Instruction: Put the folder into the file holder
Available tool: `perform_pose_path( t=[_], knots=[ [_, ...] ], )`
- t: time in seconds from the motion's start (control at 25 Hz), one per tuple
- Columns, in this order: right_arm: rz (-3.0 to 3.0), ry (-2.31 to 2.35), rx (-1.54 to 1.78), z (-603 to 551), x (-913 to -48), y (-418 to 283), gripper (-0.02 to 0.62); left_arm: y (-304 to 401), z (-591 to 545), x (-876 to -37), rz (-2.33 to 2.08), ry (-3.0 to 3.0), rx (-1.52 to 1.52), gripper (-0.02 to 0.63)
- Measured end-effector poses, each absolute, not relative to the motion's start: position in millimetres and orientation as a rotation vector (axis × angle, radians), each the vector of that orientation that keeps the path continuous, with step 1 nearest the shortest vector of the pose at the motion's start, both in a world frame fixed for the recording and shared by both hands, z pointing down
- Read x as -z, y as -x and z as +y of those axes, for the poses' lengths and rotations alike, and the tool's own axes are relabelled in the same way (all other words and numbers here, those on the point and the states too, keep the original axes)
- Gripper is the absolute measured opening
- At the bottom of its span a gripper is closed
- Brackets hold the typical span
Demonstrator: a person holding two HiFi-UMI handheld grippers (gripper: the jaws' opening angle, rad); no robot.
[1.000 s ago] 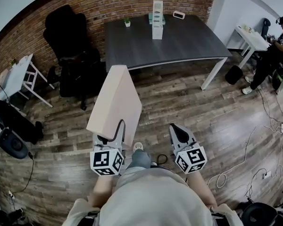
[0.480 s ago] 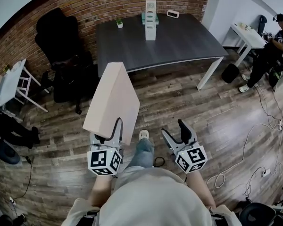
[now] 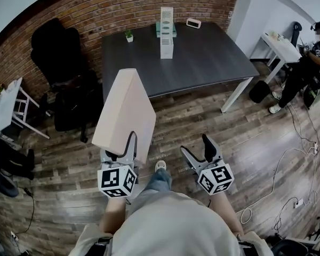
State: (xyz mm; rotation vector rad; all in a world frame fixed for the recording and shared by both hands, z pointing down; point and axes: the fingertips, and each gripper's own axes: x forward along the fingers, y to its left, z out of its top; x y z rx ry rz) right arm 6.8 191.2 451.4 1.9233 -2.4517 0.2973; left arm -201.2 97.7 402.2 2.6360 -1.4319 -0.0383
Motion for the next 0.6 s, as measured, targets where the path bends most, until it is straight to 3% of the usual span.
perform_pose_path(
  t=[0.6],
  knots=[
    [-2.421, -1.983, -0.282, 15.4, -434.5, -58.5, 0.377, 152.4, -84.1, -377.2, -1.389, -2.684, 0.064, 0.268]
  ],
)
